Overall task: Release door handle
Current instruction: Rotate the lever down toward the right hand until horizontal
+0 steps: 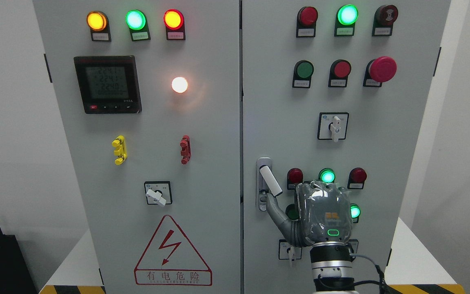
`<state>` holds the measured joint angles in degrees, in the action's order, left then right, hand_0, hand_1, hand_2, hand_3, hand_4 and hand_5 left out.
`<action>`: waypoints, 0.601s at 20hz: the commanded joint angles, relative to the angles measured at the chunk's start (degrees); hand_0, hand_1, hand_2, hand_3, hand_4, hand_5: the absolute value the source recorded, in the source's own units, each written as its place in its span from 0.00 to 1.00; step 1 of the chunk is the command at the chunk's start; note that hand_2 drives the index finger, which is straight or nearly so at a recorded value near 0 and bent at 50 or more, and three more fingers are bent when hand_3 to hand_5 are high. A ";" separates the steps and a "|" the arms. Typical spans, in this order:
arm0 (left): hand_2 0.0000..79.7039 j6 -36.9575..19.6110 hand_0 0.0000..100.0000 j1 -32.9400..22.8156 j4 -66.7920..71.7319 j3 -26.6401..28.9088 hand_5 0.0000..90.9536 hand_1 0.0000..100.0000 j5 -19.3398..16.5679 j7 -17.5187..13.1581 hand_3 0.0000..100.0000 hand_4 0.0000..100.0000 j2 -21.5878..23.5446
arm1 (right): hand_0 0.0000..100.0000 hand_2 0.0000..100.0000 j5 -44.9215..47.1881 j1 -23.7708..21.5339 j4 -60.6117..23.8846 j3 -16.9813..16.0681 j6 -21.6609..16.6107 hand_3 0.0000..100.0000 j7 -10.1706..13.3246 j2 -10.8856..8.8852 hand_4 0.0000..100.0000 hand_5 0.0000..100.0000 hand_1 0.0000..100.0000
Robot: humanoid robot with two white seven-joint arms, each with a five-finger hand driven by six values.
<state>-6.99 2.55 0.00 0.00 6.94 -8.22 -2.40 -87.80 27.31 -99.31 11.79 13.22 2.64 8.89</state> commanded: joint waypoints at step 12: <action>0.00 -0.05 0.12 0.00 0.97 0.62 0.00 0.39 0.00 0.04 0.00 0.00 0.03 | 0.38 0.95 0.00 0.11 -0.71 -1.15 -0.12 1.00 -0.27 -0.02 0.91 0.94 0.11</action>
<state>-6.97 2.55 0.00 0.00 6.94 -8.22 -2.40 -87.80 27.34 -99.67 11.11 13.12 2.42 8.88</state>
